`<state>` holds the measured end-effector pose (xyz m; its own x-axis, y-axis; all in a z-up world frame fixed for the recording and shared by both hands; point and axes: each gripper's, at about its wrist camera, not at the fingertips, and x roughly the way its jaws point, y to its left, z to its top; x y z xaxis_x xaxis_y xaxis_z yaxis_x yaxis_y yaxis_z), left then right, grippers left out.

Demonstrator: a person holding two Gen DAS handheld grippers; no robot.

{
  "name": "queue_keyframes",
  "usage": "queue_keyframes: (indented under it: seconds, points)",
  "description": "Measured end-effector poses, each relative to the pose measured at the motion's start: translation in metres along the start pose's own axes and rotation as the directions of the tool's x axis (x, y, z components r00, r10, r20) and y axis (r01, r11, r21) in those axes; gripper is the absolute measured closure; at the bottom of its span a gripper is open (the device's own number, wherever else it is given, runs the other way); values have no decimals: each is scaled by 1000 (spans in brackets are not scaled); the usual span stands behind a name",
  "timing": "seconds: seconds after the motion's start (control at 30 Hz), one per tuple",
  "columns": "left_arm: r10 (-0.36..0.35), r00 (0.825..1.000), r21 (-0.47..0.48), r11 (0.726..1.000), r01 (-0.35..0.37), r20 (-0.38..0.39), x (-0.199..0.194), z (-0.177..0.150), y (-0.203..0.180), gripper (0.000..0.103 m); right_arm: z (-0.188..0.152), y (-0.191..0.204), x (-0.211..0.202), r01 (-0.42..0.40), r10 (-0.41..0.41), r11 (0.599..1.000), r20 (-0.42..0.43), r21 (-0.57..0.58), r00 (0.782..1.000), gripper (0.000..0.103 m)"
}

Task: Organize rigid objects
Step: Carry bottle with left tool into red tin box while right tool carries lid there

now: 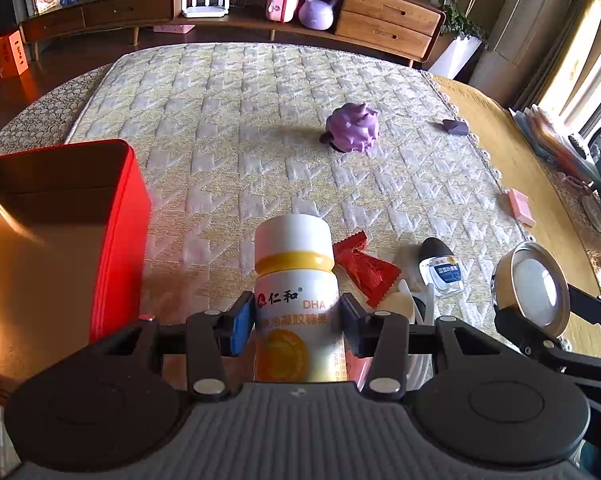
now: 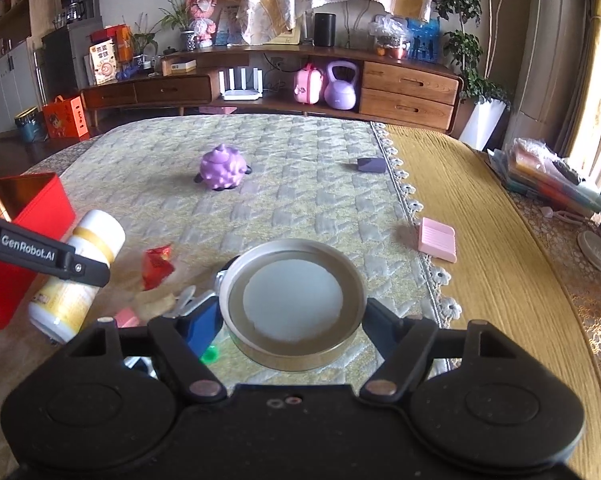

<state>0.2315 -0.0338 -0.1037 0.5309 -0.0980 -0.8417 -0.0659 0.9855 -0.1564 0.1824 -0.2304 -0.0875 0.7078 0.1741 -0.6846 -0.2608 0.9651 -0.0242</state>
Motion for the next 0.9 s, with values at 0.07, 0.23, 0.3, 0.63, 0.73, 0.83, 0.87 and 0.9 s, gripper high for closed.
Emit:
queue_keyframes:
  seconds: [0.07, 0.23, 0.3, 0.63, 0.73, 0.83, 0.87, 0.9]
  points:
    - [-7, 1000, -1, 1000, 7, 10, -9, -2, 3, 57, 2, 5, -9, -6, 6, 1000, 3, -9, 1000, 28]
    - [-31, 999, -4, 1000, 31, 20, -32, -5, 10, 57, 8, 19, -32, -29, 30, 999, 5, -26, 1000, 28]
    - [-39, 999, -5, 999, 39, 25, -42, -7, 15, 57, 11, 28, -42, -43, 43, 998, 7, -42, 999, 28]
    - [-41, 998, -12, 999, 42, 40, -85, -13, 46, 57, 31, 75, -84, -116, 121, 988, 44, -102, 992, 28]
    - [-41, 998, -12, 999, 42, 53, -99, -12, 60, 57, 35, 91, -90, -137, 143, 983, 48, -121, 989, 28]
    - [-32, 997, -22, 999, 34, 73, -110, -11, 75, 57, 41, 107, -93, -159, 166, 978, 43, -136, 985, 28]
    - [-27, 997, -28, 999, 30, 79, -113, -11, 81, 57, 43, 113, -92, -162, 170, 976, 43, -147, 984, 28]
    - [-25, 996, -31, 999, 28, 82, -116, -10, 86, 57, 44, 119, -92, -165, 173, 974, 43, -155, 984, 28]
